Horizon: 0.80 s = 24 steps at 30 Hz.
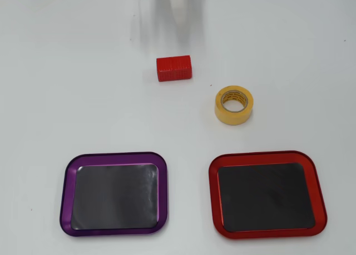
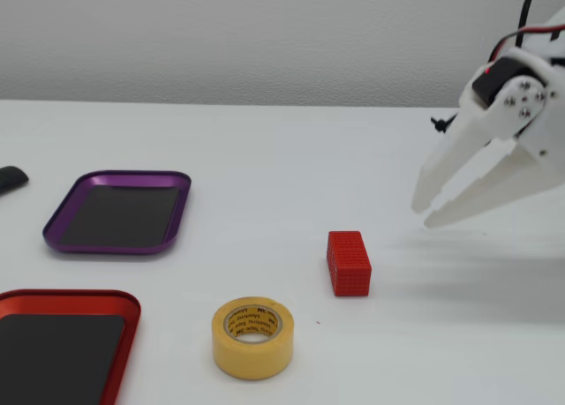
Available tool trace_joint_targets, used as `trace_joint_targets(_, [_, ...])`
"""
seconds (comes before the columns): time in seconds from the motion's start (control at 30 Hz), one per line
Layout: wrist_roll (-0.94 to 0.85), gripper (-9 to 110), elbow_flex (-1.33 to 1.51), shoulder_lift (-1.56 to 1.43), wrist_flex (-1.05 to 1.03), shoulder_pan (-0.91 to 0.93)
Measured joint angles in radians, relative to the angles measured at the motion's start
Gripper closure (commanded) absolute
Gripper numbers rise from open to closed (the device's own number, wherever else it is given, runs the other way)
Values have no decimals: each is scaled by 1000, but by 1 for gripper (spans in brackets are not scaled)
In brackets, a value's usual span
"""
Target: Grasp a red block and put it in the left red dish.
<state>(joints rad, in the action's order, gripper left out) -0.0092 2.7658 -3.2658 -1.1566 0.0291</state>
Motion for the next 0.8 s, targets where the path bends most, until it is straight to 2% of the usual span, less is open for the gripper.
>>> trace_joint_targets(0.2, [0, 99, -324, 403, 0, -3])
trace_joint_targets(0.47, [-3, 75, -574, 1008, -6, -9])
trace_joint_targets(0.6, [-8, 68, -595, 1167, -3, -11])
trace_joint_targets(0.8, [-8, 67, -614, 1256, 40, -5])
